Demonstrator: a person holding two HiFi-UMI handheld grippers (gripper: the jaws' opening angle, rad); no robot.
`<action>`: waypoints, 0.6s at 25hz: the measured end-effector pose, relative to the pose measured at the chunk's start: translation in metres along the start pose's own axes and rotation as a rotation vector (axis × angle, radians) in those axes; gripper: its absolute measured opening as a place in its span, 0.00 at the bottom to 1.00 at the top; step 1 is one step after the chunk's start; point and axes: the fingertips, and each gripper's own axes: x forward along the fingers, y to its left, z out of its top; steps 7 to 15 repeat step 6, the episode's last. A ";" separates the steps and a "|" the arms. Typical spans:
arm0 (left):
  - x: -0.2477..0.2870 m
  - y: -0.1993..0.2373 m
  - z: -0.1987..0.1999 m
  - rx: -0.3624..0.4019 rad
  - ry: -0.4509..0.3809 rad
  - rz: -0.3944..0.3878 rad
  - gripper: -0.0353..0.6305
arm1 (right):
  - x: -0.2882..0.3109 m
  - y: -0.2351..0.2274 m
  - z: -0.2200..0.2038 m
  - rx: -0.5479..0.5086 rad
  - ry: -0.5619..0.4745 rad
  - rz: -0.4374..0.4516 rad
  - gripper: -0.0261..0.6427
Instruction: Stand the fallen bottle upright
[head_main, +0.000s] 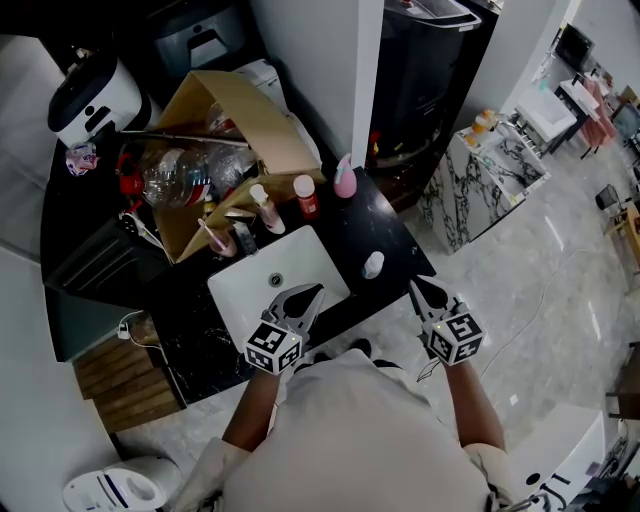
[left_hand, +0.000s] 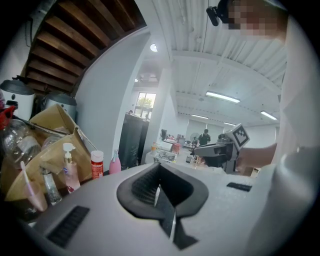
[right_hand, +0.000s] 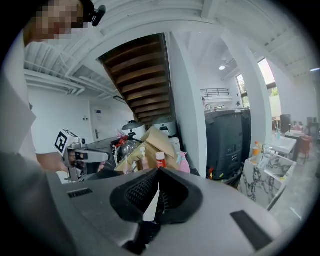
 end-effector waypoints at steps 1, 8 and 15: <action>0.000 0.000 0.000 0.000 -0.002 0.000 0.06 | 0.000 0.001 0.000 0.000 0.001 0.000 0.08; -0.004 0.002 -0.002 -0.003 -0.001 -0.002 0.06 | 0.002 0.004 -0.002 0.001 0.002 0.000 0.08; -0.004 0.002 -0.002 -0.003 -0.001 -0.002 0.06 | 0.002 0.004 -0.002 0.001 0.002 0.000 0.08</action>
